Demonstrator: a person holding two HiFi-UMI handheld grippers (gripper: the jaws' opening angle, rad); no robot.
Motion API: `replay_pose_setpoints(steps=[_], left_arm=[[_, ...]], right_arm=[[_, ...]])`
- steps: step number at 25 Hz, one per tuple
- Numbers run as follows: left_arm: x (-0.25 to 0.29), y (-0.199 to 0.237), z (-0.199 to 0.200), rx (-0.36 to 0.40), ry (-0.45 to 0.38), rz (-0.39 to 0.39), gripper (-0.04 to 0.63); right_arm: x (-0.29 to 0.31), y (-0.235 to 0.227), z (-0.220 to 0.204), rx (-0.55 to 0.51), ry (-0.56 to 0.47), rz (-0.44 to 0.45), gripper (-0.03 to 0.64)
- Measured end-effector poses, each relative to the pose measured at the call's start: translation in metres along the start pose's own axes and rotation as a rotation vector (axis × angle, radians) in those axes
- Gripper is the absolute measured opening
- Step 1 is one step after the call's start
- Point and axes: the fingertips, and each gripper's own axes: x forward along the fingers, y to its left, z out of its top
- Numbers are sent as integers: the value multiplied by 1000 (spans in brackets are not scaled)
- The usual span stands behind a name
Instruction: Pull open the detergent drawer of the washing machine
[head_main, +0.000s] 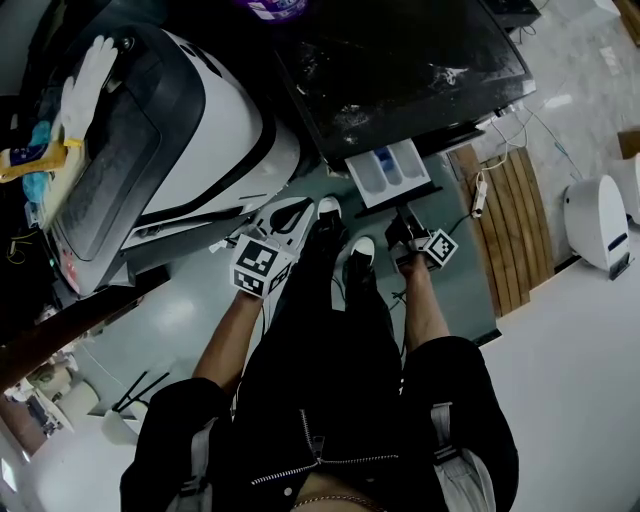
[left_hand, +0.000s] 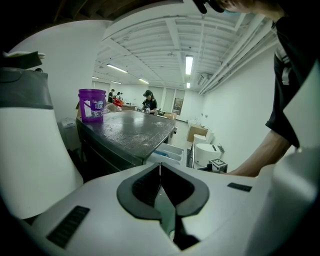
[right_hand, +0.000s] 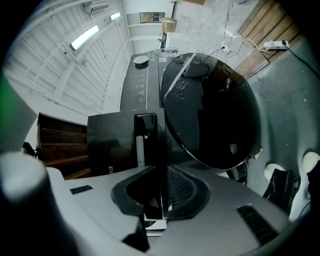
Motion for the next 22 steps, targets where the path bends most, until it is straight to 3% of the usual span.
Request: replay_pose_setpoints(steps=[8,13,18,22], left_arm=[[-6,-14,1,0,-20,4,21],[-16,-25,-2,-5,-33,22,21],[-29,-38,-4,-10,-59,49,21],[-36,-47,1,-9,-87,64,22]], right_arm=[[-22,-8,1,-14,-3,-35,55],[-20,-14,1,-15,-3,-138,77],[-39,-7,-19,-243,175,-259,101],[-59,9,-27,-572,347,-359,55]])
